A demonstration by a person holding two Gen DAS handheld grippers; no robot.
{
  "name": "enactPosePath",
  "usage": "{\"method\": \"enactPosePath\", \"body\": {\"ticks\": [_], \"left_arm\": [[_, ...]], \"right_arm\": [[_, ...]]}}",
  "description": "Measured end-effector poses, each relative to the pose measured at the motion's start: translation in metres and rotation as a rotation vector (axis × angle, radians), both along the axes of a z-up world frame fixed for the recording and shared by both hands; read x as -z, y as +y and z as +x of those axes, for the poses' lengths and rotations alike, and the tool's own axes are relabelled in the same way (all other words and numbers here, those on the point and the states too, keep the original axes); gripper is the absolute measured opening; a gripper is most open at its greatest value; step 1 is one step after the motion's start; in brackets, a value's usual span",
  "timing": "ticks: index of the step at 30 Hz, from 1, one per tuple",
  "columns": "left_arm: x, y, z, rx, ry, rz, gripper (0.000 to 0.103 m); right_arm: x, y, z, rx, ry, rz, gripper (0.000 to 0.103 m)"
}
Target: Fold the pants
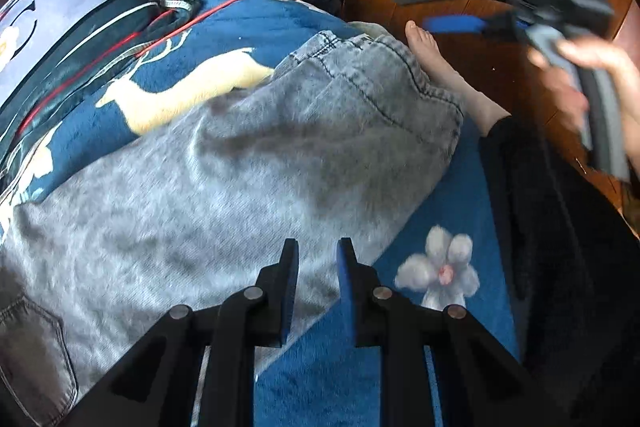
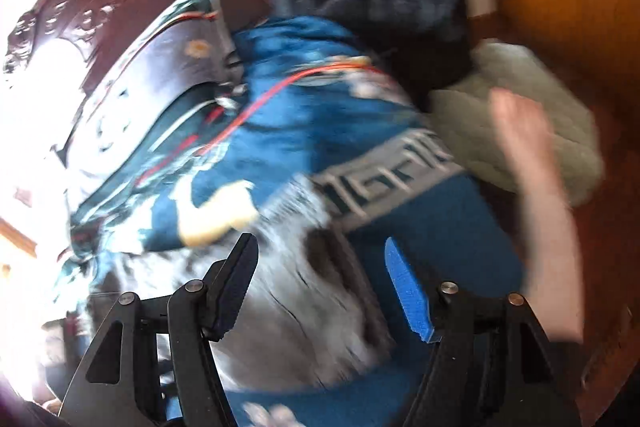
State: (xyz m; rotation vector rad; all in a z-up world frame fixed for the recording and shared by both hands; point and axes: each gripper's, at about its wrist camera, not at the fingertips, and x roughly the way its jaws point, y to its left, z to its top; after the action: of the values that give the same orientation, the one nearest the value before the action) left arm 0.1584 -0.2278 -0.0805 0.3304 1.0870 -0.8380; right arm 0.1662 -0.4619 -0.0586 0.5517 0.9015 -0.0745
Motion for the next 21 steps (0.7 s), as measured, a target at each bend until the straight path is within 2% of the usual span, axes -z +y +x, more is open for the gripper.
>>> {"method": "enactPosePath", "body": {"ticks": [2,6,7,8,13,17,19,21], "left_arm": [[0.007,-0.007,0.002,0.012,-0.001,0.012,0.022],[0.022,-0.018,0.007,0.032,0.022,0.032,0.022],[0.025,-0.019,0.009,0.030,0.031,0.033,0.022],[0.028,-0.020,0.011,0.025,0.037,0.032,0.022],[0.040,-0.011,0.019,-0.028,0.091,-0.026,0.022],[0.043,-0.010,0.018,-0.058,0.086,-0.037,0.022],[0.043,-0.009,0.017,-0.061,0.081,-0.035,0.022],[0.041,-0.008,0.016,-0.067,0.088,-0.038,0.022]], "right_arm": [[0.017,0.005,0.033,-0.057,0.059,0.000,0.046],[0.061,0.011,0.073,-0.108,0.197,0.020,0.036],[0.068,0.013,0.077,-0.107,0.230,-0.008,0.023],[0.067,0.015,0.079,-0.100,0.239,-0.052,0.017],[0.030,0.029,0.068,-0.112,0.090,-0.233,0.012],[0.005,0.040,0.074,-0.082,-0.014,-0.383,0.009],[0.014,0.032,0.085,-0.078,0.011,-0.309,0.009],[0.032,0.029,0.092,-0.089,0.066,-0.280,0.010]]}}
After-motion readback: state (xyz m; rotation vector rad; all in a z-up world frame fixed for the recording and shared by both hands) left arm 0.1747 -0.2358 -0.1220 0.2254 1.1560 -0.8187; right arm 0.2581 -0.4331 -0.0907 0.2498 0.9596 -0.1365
